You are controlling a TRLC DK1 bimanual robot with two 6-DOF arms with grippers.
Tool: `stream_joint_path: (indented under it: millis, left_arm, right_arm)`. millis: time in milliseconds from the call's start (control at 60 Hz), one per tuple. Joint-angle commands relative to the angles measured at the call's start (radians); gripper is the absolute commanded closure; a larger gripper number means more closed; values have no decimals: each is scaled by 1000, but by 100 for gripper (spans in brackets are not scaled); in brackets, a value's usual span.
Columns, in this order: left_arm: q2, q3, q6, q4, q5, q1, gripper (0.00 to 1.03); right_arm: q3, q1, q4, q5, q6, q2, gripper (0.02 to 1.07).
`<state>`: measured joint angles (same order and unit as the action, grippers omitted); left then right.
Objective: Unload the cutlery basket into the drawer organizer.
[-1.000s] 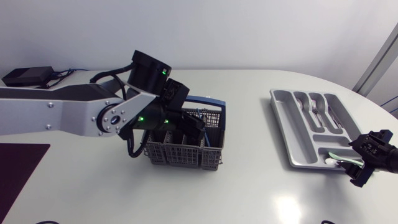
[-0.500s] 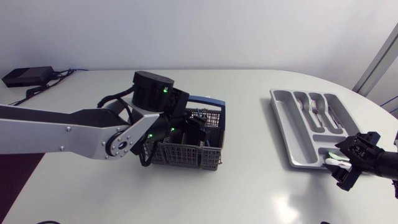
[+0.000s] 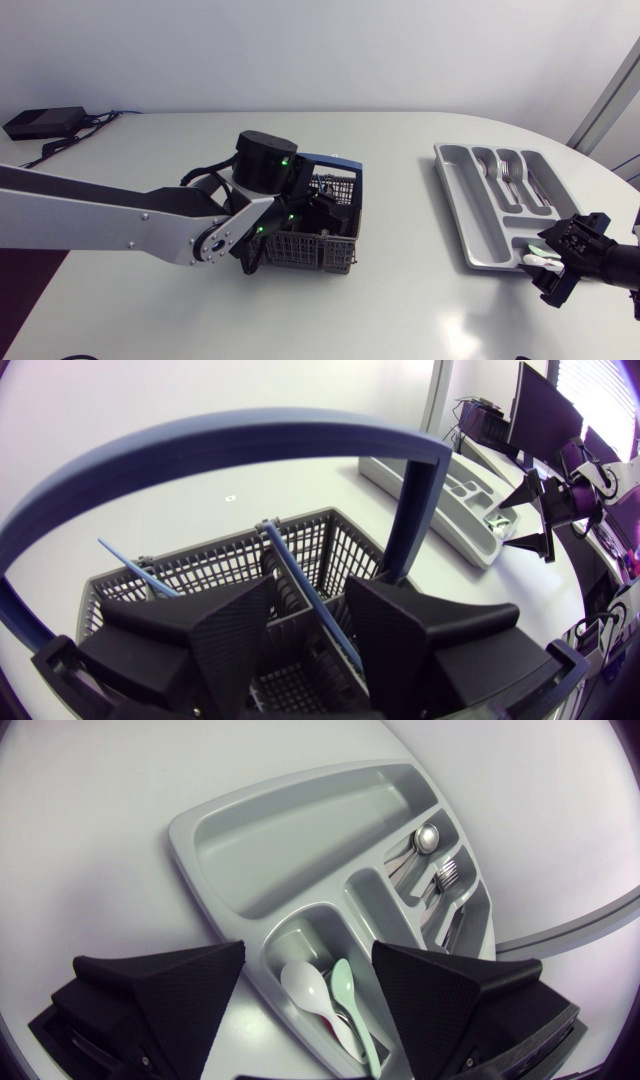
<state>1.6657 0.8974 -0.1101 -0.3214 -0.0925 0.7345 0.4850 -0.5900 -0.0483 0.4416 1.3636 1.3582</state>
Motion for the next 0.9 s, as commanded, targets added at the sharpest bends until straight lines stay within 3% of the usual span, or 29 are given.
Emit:
stream_joint_path:
  millis: [0,433,883]
  left_arm:
    - [28,15,-31,-24,-12,2,62]
    - [43,12,-30,-62,-19,2,98]
    - [-30,-103,7,-131,-21,9,100]
  right_arm:
    - [-33,12,-4,-1,-14,-10,15]
    - [-49,15,-4,-1,-8,-30,15]
    - [-66,19,-10,-1,-8,-68,15]
